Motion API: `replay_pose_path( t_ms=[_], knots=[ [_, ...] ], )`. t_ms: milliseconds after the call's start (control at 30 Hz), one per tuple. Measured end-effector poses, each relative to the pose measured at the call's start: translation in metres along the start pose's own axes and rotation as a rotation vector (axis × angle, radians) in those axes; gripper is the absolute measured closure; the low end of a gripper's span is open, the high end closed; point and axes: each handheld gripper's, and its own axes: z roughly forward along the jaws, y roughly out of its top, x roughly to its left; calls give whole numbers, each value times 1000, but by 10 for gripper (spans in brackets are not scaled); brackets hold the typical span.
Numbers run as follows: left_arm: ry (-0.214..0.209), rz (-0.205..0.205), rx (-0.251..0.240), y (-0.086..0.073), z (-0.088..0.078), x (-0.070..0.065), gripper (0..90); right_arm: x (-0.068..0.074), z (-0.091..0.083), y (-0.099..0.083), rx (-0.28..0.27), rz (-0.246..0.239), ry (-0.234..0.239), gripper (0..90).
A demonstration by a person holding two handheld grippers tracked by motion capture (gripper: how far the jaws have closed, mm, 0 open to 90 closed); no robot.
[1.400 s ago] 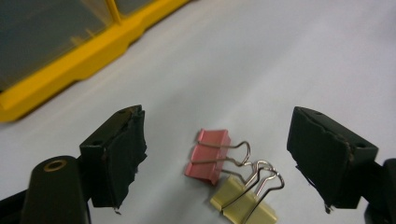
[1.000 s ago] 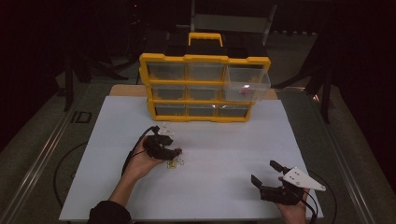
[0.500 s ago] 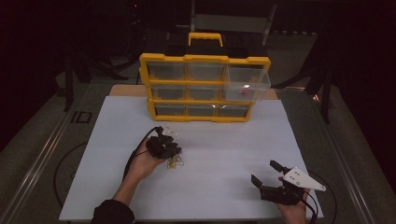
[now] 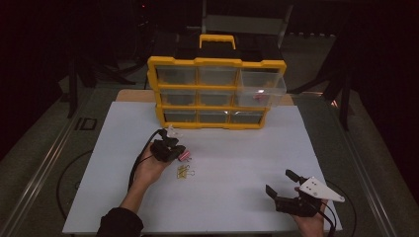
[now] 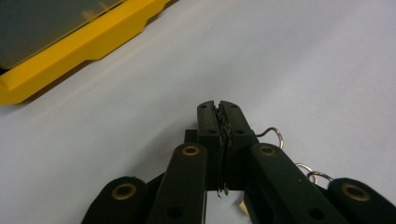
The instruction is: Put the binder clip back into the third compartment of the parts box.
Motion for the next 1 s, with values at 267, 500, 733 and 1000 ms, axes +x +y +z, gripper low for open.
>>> replay_pose_path(
  t_ms=[267, 500, 733, 1000],
  knots=[
    [-19, -8, -33, 9, -11, 1, 892, 0, 0, 0, 0, -2, 2, 83],
    [-37, -5, -72, 24, -26, 1, 892, 0, 0, 0, -1, 0, 3, 83],
    [-53, -4, -117, 42, -45, 3, 892, 0, 0, 0, 0, -1, 3, 83],
    [-68, 1, -157, 65, -65, 7, 892, 0, 1, 0, 1, -1, 4, 83]
  ],
)
